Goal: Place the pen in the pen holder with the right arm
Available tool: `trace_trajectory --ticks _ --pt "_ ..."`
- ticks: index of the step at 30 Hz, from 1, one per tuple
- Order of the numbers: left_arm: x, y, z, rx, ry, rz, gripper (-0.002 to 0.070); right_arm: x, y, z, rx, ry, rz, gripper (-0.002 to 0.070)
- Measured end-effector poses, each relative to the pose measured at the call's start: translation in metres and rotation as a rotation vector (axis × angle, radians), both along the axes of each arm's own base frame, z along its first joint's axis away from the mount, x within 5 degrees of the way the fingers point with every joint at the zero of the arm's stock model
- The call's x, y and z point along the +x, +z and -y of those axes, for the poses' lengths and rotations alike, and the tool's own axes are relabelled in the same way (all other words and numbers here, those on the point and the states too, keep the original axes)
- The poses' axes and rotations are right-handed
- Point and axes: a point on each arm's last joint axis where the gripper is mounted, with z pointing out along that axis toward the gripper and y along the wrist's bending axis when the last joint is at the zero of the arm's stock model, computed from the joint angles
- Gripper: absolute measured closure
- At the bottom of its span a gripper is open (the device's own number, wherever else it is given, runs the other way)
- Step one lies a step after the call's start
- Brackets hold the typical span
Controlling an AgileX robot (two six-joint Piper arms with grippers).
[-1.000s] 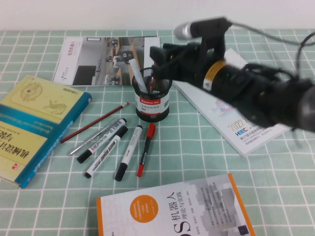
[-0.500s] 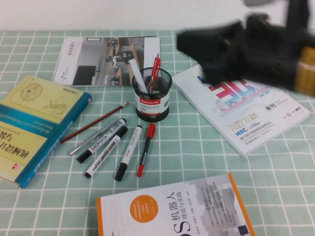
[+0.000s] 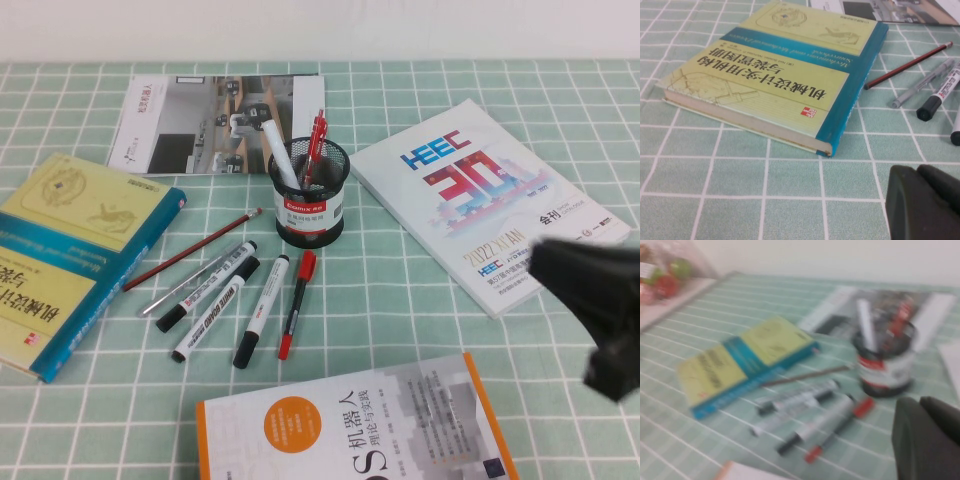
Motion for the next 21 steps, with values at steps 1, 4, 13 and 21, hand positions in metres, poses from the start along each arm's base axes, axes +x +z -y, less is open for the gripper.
trace_trajectory --ticks 1,4,13,21 --pt "0.0 0.0 0.0 0.0 0.0 0.0 0.0681 -0.003 -0.007 0.004 -0.007 -0.019 -0.006 0.0695" --pt "0.0 0.0 0.0 0.0 0.0 0.0 0.0681 -0.006 -0.026 0.013 -0.031 -0.094 -0.026 0.0695" --pt "0.0 0.0 0.0 0.0 0.0 0.0 0.0681 -0.025 -0.066 0.057 -0.039 -0.344 -0.02 0.0695" --pt "0.0 0.0 0.0 0.0 0.0 0.0 0.0681 -0.059 -0.094 0.093 0.033 -0.605 0.119 0.0695"
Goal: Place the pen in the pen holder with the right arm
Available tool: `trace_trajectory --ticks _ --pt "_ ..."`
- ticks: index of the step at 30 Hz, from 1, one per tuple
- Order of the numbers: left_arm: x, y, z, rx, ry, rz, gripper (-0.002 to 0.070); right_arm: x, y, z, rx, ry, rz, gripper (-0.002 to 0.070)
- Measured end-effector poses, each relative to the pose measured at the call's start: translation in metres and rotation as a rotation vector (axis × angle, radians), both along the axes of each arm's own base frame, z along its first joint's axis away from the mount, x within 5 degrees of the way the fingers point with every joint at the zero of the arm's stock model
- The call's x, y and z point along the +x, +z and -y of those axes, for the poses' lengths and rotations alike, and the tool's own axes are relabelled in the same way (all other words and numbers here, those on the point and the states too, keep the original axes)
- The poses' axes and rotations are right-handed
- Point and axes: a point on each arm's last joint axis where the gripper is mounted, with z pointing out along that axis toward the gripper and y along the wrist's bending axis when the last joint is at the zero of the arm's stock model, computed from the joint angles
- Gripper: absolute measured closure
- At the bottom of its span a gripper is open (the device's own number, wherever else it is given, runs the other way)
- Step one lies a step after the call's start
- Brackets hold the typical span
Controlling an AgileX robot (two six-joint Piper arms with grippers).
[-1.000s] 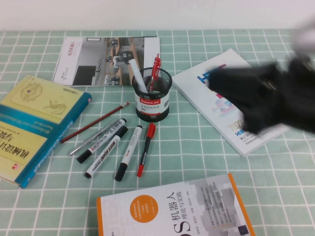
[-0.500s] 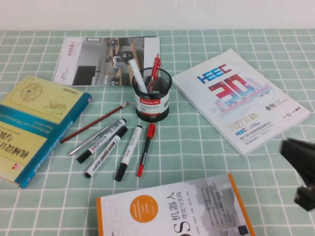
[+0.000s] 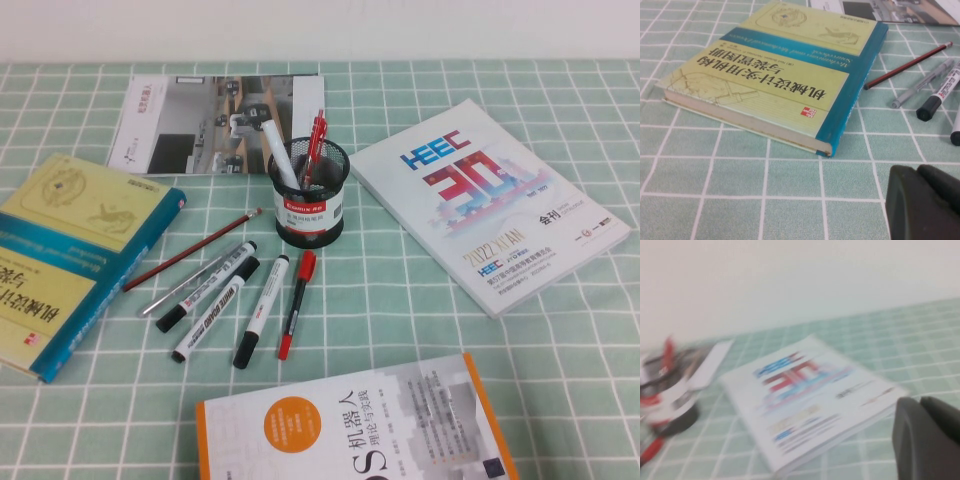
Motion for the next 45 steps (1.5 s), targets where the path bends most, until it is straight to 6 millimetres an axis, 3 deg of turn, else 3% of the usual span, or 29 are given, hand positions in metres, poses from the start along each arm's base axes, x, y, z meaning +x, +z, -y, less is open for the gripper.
trace_trajectory --ticks 6,23,31,36,45 --pt "0.0 0.0 0.0 0.0 0.0 0.0 0.0681 -0.015 -0.017 0.01 0.019 -0.097 0.1 0.0695" --pt "0.0 0.0 0.0 0.0 0.0 0.0 0.0681 -0.019 -0.018 0.014 0.03 -0.13 0.144 0.0695" --pt "0.0 0.0 0.0 0.0 0.0 0.0 0.0681 -0.019 -0.03 0.018 0.029 -0.174 0.008 0.0695" --pt "0.0 0.0 0.0 0.0 0.0 0.0 0.0681 -0.02 -0.04 0.012 -0.026 -0.104 -0.093 0.0695" --pt "0.0 0.0 0.0 0.0 0.0 0.0 0.0681 -0.021 -0.043 0.003 -0.135 0.004 -0.11 0.0695"
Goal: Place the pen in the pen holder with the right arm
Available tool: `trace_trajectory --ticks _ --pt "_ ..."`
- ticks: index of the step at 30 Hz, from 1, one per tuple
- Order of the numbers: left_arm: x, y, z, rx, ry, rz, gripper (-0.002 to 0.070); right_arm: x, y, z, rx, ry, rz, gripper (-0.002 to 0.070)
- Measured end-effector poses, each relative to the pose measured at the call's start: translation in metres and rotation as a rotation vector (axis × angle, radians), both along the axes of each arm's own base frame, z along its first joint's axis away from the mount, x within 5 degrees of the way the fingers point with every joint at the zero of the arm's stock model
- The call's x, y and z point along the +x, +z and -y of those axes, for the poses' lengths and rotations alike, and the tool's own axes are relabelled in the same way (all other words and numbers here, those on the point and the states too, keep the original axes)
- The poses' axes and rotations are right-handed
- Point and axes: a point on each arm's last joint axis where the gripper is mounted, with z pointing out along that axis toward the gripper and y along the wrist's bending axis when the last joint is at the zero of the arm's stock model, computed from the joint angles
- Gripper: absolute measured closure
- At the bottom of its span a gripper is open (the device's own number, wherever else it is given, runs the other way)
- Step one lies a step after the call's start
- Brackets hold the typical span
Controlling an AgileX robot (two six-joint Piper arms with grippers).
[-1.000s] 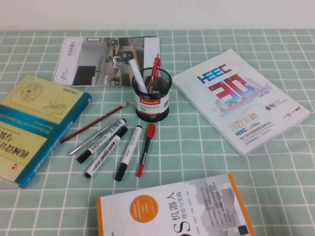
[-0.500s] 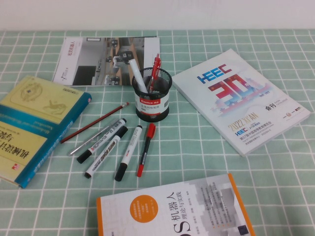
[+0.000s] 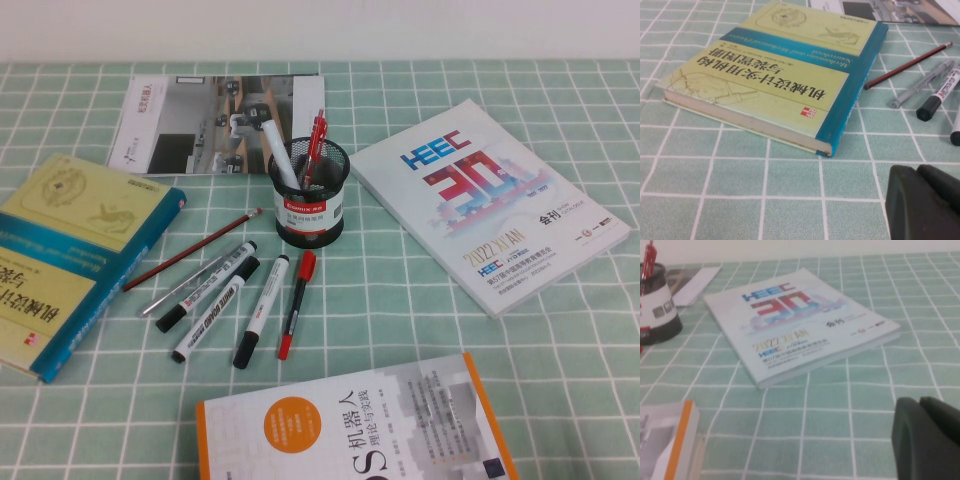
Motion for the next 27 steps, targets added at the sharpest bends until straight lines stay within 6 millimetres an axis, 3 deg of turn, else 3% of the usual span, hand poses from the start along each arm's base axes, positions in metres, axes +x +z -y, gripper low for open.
trace_trajectory --ticks 7,27 --pt "0.0 0.0 0.0 0.0 0.0 0.0 0.0681 -0.0018 -0.0077 -0.0008 -0.029 0.016 -0.08 0.0695" --pt "0.0 0.0 0.0 0.0 0.0 0.0 0.0681 -0.0019 -0.0081 -0.0011 -0.027 0.019 -0.084 0.0695"
